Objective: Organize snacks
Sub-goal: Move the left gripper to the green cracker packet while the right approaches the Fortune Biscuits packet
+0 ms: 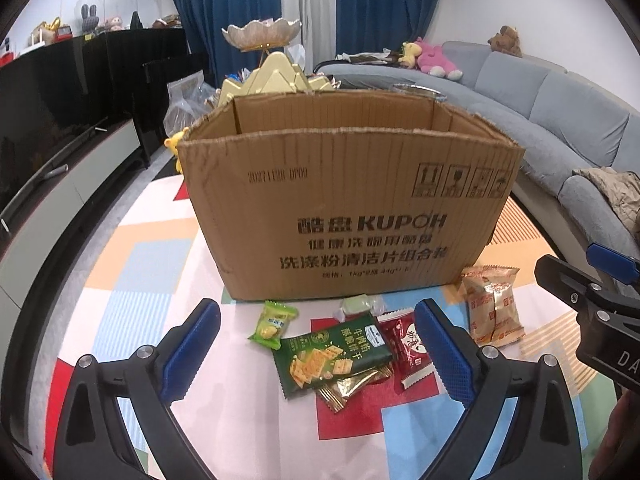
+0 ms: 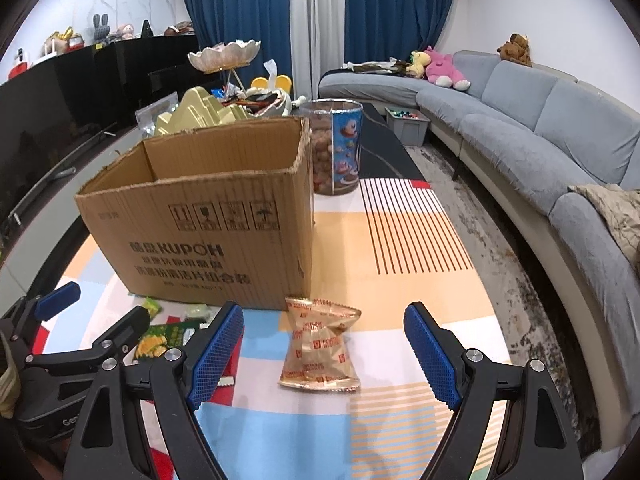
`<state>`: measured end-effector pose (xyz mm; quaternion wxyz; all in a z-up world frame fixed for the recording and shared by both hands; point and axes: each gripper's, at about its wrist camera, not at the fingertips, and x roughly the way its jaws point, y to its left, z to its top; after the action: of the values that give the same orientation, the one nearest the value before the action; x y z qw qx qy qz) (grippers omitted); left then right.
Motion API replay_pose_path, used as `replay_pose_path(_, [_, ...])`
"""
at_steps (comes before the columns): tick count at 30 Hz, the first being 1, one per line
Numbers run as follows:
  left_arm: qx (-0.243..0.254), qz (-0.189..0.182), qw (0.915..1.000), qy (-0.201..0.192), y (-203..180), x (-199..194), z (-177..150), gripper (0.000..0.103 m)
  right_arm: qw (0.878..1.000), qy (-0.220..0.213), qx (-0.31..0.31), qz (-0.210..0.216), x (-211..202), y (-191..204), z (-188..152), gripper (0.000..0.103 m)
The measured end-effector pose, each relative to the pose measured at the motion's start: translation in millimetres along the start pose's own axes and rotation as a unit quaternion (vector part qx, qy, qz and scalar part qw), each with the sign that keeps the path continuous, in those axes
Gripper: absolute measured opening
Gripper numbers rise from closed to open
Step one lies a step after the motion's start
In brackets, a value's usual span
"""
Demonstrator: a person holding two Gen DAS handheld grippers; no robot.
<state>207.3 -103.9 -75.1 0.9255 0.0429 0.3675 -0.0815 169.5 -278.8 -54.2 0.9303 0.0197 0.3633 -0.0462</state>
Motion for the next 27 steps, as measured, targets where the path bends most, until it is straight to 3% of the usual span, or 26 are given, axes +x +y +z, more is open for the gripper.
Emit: replay_pose_path(27, [-0.036,0.007,0.9972,0.065,1,66,-25,0.099,0.998,0.059,0.011,0.001,54,-6,-26,0.084])
